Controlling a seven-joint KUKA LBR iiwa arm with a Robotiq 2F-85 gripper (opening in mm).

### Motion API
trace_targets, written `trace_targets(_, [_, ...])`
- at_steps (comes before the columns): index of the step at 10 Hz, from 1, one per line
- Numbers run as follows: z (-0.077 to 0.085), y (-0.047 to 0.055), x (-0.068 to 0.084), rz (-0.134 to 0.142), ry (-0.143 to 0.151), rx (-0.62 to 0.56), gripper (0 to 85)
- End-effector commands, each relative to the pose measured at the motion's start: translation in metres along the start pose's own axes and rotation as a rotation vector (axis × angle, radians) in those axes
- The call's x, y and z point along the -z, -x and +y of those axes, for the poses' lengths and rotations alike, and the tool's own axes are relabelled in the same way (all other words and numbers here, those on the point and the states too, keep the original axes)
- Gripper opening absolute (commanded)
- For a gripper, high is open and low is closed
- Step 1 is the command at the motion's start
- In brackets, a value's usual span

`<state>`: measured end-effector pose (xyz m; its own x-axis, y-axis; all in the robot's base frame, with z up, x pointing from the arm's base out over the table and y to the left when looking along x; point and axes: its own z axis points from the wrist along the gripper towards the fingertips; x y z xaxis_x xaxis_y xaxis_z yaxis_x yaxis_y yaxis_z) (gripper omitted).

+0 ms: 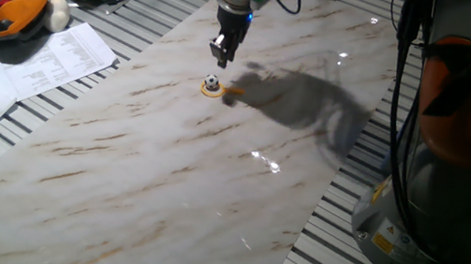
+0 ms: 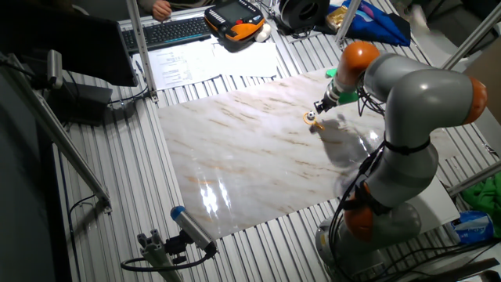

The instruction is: Remove the bubble ring from the ball

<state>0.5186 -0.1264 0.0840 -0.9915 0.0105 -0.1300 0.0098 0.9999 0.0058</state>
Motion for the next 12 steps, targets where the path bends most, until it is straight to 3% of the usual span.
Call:
trace_targets(1, [0.003, -0.002, -0.003, -0.003, 0.0, -0.002, 34.0])
trace_targets(3, [0.004, -0.004, -0.009, -0.013, -0.007, 0.001, 34.0])
trace_targets(4, [0.004, -0.005, -0.016, -0.019, -0.002, 0.0, 51.0])
trace_targets(6, [0.001, -0.007, -0.025, -0.017, -0.001, 0.003, 51.0])
trace_targets(7, [0.0, -0.008, -0.026, -0.008, -0.006, 0.013, 51.0])
trace_targets(9, [0.001, -0.009, -0.026, 0.047, -0.006, 0.031, 51.0])
trace_targets(11, [0.001, -0.01, -0.027, 0.072, 0.009, 0.059, 51.0])
trace_targets(12, [0.002, -0.014, -0.028, 0.061, 0.006, 0.068, 51.0])
